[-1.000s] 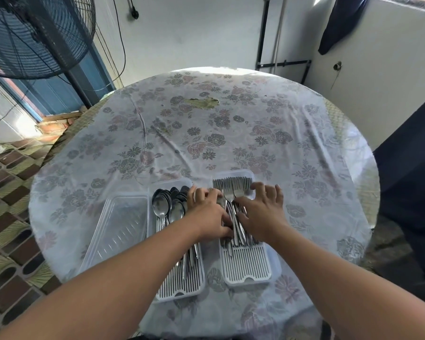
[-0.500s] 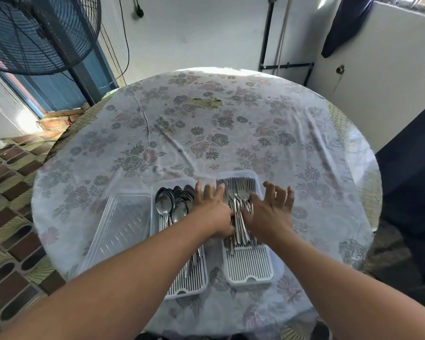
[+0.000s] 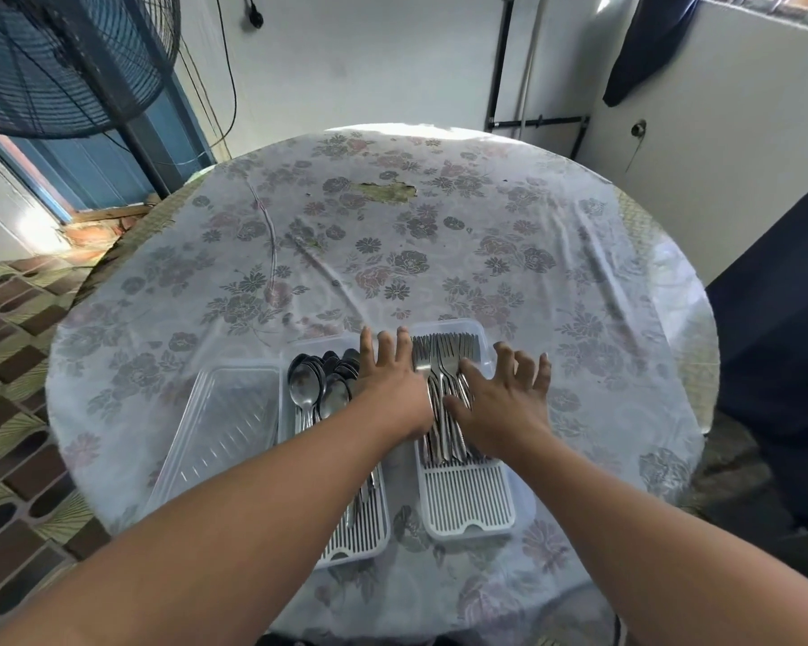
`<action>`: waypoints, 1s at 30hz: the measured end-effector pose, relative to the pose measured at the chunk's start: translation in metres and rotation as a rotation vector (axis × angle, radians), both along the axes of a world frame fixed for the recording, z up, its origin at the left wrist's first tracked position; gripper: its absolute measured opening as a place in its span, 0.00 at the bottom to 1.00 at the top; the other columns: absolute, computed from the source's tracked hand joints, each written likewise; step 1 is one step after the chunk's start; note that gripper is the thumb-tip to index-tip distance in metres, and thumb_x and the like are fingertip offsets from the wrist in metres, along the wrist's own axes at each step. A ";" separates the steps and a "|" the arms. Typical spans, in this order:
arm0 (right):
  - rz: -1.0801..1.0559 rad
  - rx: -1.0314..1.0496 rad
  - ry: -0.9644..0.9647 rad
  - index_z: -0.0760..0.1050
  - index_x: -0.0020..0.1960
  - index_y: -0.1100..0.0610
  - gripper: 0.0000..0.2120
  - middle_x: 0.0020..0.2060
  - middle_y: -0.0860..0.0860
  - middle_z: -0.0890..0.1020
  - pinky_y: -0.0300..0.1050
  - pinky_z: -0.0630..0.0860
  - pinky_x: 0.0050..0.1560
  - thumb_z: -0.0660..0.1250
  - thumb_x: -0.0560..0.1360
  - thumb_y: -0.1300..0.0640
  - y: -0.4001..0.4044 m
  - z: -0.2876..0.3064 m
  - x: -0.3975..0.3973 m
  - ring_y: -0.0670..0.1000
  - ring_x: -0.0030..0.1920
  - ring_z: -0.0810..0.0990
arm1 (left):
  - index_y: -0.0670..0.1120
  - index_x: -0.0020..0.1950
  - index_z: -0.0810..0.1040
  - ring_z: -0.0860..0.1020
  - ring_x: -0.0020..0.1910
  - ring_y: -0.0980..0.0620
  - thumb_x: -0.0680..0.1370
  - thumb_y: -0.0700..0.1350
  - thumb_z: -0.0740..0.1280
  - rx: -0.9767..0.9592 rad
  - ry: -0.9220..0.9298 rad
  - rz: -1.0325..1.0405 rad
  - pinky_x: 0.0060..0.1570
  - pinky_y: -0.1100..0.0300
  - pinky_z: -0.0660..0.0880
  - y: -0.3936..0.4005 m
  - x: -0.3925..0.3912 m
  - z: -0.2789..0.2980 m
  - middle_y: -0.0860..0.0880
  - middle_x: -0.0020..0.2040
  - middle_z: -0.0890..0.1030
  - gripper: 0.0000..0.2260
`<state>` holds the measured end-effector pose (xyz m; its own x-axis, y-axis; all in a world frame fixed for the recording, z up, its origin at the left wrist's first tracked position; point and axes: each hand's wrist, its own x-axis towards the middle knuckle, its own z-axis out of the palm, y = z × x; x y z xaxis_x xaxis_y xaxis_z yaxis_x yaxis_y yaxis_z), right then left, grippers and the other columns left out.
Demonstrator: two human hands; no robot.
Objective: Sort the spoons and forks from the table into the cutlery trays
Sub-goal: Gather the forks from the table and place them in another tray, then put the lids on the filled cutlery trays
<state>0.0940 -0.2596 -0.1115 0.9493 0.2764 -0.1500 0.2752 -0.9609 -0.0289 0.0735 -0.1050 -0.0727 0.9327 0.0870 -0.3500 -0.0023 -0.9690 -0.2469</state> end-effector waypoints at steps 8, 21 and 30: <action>-0.024 0.045 -0.033 0.50 0.81 0.40 0.32 0.78 0.57 0.48 0.69 0.31 0.75 0.49 0.81 0.32 -0.001 0.000 0.002 0.63 0.78 0.44 | 0.53 0.76 0.69 0.43 0.79 0.33 0.80 0.62 0.60 -0.152 -0.140 0.038 0.74 0.33 0.32 -0.004 -0.001 0.004 0.39 0.82 0.45 0.26; -0.004 0.675 -0.074 0.72 0.71 0.50 0.18 0.64 0.57 0.73 0.54 0.61 0.70 0.62 0.82 0.48 0.082 0.036 -0.034 0.59 0.66 0.68 | 0.49 0.56 0.80 0.71 0.56 0.44 0.80 0.52 0.64 -0.683 -0.637 0.372 0.51 0.51 0.73 0.082 -0.037 0.020 0.46 0.55 0.79 0.10; 0.115 0.709 0.007 0.74 0.67 0.51 0.16 0.60 0.54 0.76 0.54 0.69 0.65 0.62 0.81 0.50 0.177 0.038 -0.092 0.59 0.60 0.71 | 0.50 0.52 0.78 0.74 0.56 0.40 0.78 0.51 0.63 -0.625 -0.530 0.638 0.51 0.48 0.77 0.179 -0.111 -0.006 0.45 0.54 0.79 0.07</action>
<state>0.0019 -0.0829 -0.0740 0.9080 0.4078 0.0964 0.3710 -0.6753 -0.6374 -0.0376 0.0738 -0.0786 0.8244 0.5626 -0.0612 0.5185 -0.7075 0.4802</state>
